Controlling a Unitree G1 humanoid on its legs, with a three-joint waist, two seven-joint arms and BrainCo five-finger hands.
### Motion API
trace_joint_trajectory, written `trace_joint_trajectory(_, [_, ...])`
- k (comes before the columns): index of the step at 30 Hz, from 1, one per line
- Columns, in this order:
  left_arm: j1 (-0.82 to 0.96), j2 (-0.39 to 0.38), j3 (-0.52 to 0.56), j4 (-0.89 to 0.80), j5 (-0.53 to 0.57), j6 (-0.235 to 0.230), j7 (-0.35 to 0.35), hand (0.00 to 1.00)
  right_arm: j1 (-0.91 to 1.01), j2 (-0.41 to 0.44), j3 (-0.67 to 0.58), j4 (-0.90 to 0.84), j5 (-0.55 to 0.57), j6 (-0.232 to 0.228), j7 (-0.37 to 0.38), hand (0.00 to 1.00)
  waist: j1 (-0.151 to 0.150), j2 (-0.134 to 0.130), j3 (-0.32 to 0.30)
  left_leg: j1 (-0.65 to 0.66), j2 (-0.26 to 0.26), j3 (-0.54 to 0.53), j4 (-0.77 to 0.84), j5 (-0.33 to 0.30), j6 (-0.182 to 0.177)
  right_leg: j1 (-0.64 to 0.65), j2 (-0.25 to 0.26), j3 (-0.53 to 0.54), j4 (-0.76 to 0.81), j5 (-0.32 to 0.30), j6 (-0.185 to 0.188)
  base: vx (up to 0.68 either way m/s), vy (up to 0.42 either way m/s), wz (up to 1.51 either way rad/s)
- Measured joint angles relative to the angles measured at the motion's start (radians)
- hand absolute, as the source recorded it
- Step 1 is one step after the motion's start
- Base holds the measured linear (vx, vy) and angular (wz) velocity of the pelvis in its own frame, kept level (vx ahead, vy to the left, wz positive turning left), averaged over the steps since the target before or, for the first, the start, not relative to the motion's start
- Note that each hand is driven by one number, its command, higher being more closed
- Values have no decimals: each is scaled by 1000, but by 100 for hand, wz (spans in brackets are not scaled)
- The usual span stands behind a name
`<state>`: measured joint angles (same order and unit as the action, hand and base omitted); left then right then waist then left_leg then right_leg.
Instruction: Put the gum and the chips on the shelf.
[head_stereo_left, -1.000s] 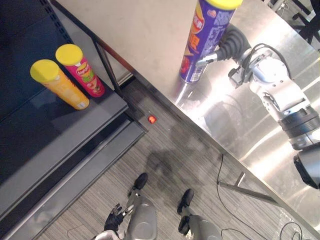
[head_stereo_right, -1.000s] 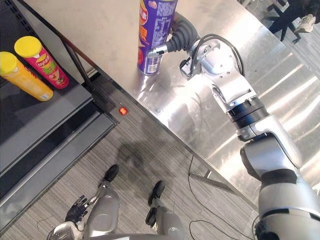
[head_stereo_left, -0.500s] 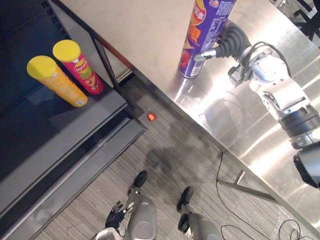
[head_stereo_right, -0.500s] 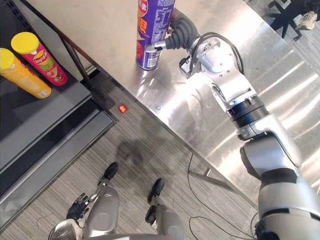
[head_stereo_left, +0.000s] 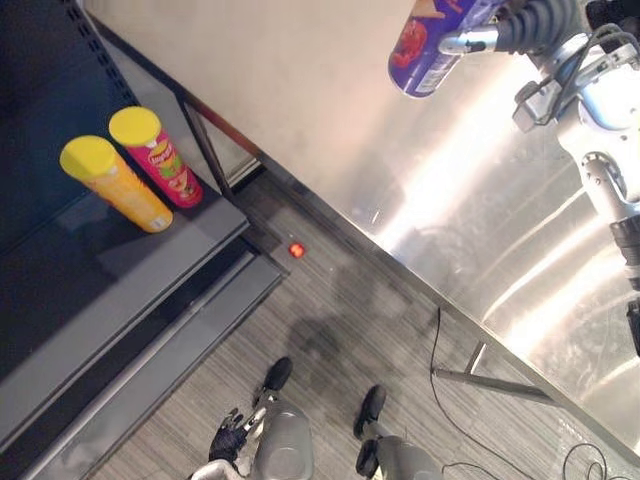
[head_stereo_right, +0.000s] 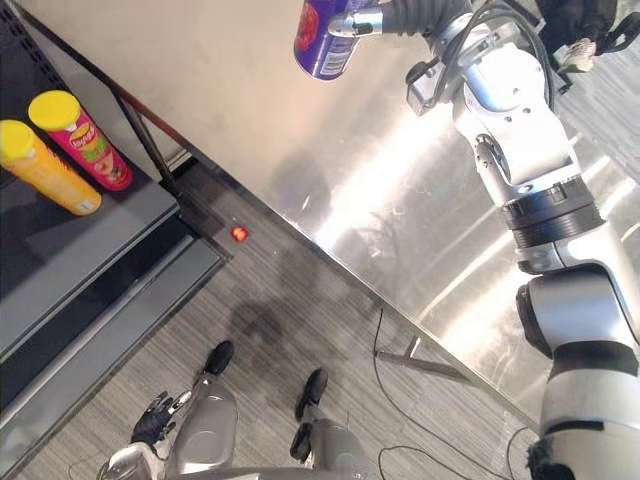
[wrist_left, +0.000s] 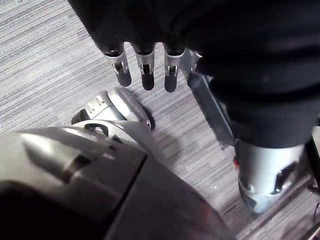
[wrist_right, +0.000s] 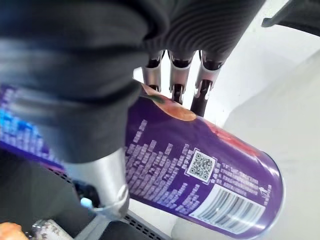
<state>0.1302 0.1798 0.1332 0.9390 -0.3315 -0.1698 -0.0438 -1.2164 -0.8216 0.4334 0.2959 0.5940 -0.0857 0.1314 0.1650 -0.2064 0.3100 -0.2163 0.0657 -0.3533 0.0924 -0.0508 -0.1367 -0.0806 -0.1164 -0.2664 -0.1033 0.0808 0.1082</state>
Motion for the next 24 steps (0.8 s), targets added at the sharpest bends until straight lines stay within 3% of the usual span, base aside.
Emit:
trace_joint_trajectory(5, [26, -14, 3, 10, 1, 5, -1, 0, 24, -28, 7, -43, 44, -7, 20, 100, -7, 32, -82, 30, 0, 13, -14, 0, 2, 20, -5, 5, -1, 0, 0, 4, -4, -5])
trace_joint_trajectory(12, [52, -18, 3, 29, 2, 6, -3, 0, 154, -31, 41, -145, 87, -10, 73, 100, -23, 49, -139, 81, -3, 1, -22, 2, 6, 73, -10, -9, -1, -3, 1, -14, 4, 4])
trace_joint_trajectory(15, [57, -20, 2, 51, 2, 6, -4, 0, 238, -37, 131, -224, 96, -5, 118, 100, -23, 60, -164, 87, -7, -39, -31, 6, 10, 99, -10, -52, -1, -15, 0, -23, -12, 32])
trace_joint_trajectory(22, [67, -32, 8, 55, 0, 5, -4, 0, 257, -34, 326, -308, 132, 23, 197, 100, -3, 89, -159, 85, -15, -143, -73, 57, -9, 142, -10, -167, 0, -25, 2, -13, -25, 48])
trace_joint_trajectory(23, [67, -40, 14, 55, 0, 5, -4, 0, 257, -34, 338, -318, 132, 25, 207, 100, 0, 97, -158, 77, -15, -143, -76, 62, -4, 149, -13, -196, 7, -33, 2, -22, 2, 67])
trace_joint_trajectory(24, [67, -50, 29, 55, -1, 5, -3, 0, 257, -36, 341, -329, 133, 25, 214, 100, 0, 103, -157, 55, 0, -72, -82, 54, 42, 150, -20, -223, 19, -46, 1, -59, -13, 102])
